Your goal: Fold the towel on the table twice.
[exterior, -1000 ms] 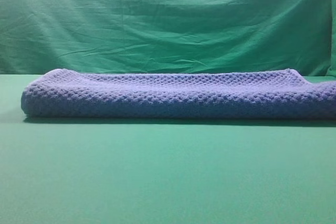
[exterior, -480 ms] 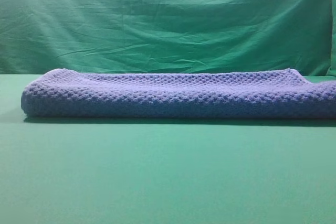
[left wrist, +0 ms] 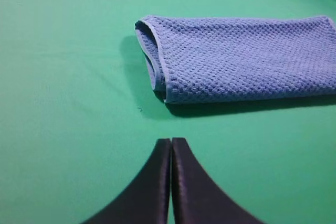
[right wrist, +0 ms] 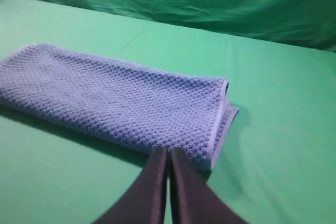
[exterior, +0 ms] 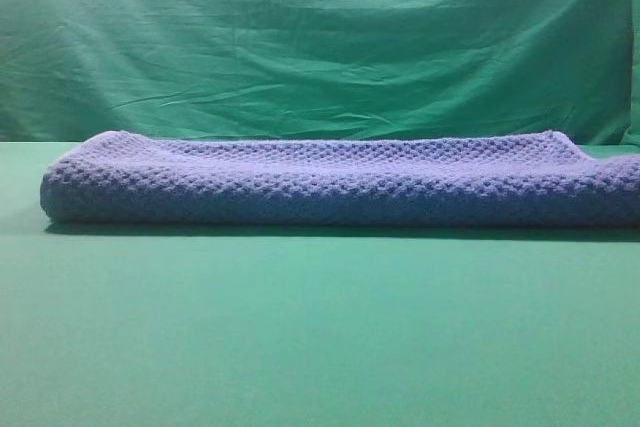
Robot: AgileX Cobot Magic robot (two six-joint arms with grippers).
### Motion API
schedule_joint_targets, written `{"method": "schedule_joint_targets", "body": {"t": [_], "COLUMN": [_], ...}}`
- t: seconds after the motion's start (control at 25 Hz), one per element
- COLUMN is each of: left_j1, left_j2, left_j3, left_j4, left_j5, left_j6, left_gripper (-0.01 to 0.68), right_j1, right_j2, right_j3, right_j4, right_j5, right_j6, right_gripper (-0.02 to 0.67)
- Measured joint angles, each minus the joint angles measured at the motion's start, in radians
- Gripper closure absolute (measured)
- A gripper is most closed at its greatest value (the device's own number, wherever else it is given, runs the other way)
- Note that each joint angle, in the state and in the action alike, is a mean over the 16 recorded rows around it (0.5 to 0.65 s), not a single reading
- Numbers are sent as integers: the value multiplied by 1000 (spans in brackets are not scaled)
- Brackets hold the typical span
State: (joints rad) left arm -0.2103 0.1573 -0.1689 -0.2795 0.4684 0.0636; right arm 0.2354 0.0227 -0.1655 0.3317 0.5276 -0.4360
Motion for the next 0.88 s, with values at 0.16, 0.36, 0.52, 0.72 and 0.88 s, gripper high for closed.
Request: {"method": "schedule_joint_targets", "body": {"t": [0.16, 0.36, 0.52, 0.72, 0.88], "left_j1": [0, 0, 0, 0, 0], "left_j2": [0, -1, -16, -63, -105], "left_j3": [9, 12, 20, 38, 59], "left_j4": [-10, -4, 35, 96, 147], "left_j5": [-1, -1, -2, -4, -4], "left_j6": [0, 0, -1, -1, -2], "left_gripper": [673, 673, 673, 673, 673], "right_j1": [0, 0, 0, 0, 0], "right_j2": [0, 0, 0, 0, -3], "right_j3": [4, 4, 4, 4, 9], "right_j4": [0, 0, -10, -43, -73], "right_j5": [20, 29, 30, 31, 29], "right_j6": [0, 0, 0, 0, 0], "right_gripper": [649, 649, 649, 649, 649]}}
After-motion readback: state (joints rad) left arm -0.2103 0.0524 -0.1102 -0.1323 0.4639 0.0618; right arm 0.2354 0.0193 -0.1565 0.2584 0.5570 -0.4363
